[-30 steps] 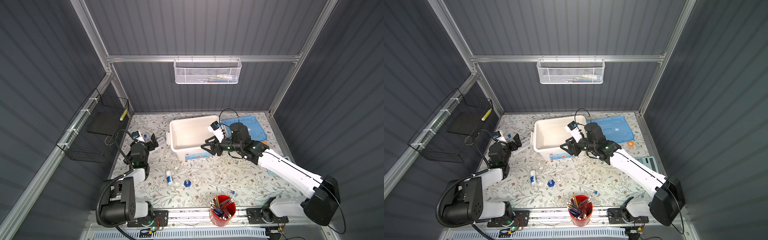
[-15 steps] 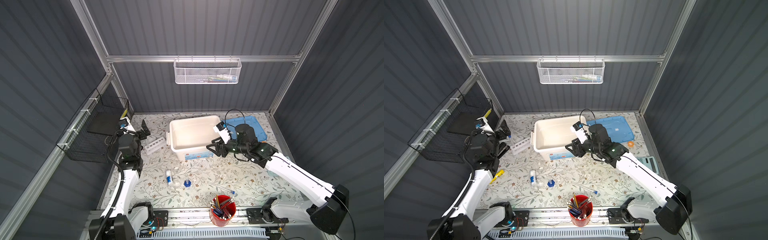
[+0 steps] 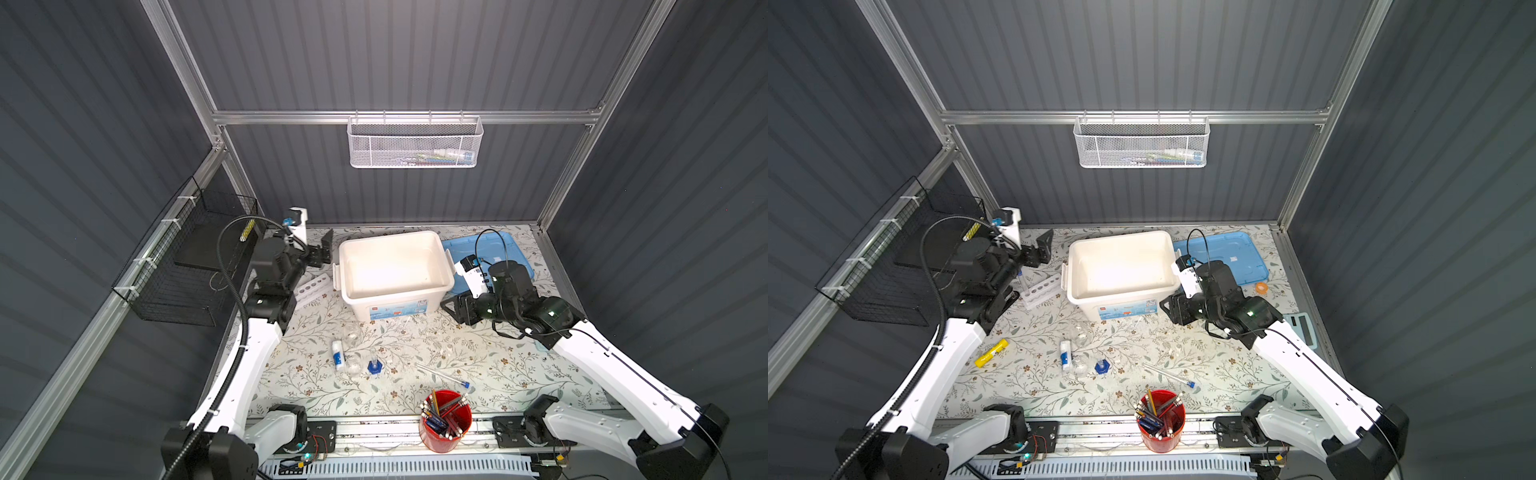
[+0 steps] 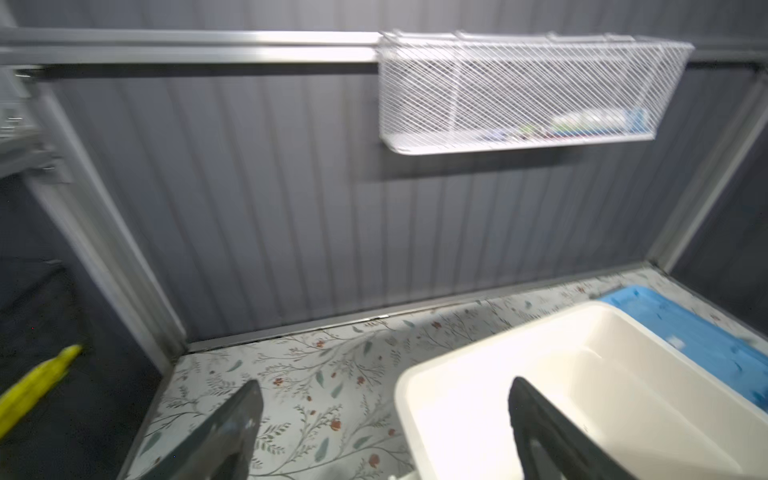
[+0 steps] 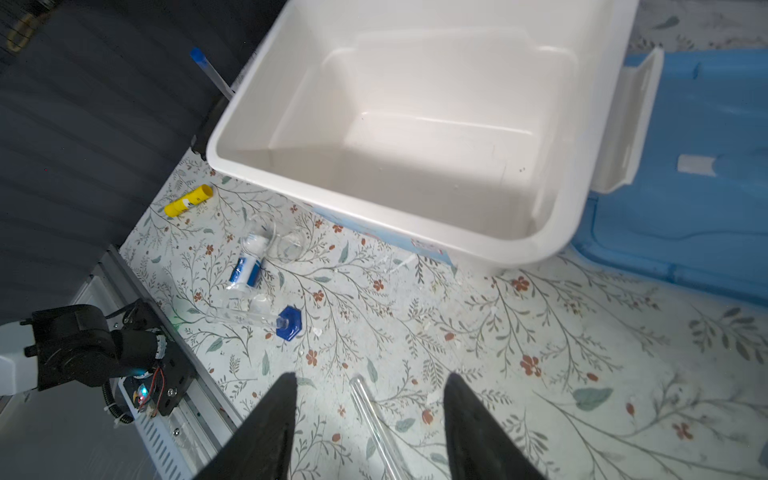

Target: Organize the chemistry lab equipment

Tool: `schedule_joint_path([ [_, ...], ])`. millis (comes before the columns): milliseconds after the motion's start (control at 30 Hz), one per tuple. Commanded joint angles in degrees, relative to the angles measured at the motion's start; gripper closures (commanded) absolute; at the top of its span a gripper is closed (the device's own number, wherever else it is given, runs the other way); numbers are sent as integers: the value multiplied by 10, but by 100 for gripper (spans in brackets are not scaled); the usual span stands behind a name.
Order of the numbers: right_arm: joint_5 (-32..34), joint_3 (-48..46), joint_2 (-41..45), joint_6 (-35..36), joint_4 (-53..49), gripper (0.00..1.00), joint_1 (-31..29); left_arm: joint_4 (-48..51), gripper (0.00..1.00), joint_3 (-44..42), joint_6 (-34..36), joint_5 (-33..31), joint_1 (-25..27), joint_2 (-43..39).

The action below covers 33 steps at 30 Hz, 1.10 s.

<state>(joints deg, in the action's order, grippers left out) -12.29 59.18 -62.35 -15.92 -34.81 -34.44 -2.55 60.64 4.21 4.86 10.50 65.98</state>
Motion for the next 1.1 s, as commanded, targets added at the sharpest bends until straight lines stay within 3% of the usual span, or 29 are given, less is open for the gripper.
schedule_joint_path([
  [0, 23, -13, -13, -30, -94, 43, 3, 77, 8, 46, 56, 25, 16, 16],
  [267, 14, -109, -21, -104, -86, 44, 4, 158, 2, 133, 72, 108, 17, 53],
  [533, 10, -193, 31, -169, -93, 46, -20, 84, 0, 74, 36, 110, 17, 47],
  [800, 38, -262, 106, -288, -118, 47, -66, 56, 0, 42, 50, 91, 17, 44],
  [1067, 59, -281, 56, -289, -93, 49, -100, 58, 0, 34, 59, 93, 17, 31],
])
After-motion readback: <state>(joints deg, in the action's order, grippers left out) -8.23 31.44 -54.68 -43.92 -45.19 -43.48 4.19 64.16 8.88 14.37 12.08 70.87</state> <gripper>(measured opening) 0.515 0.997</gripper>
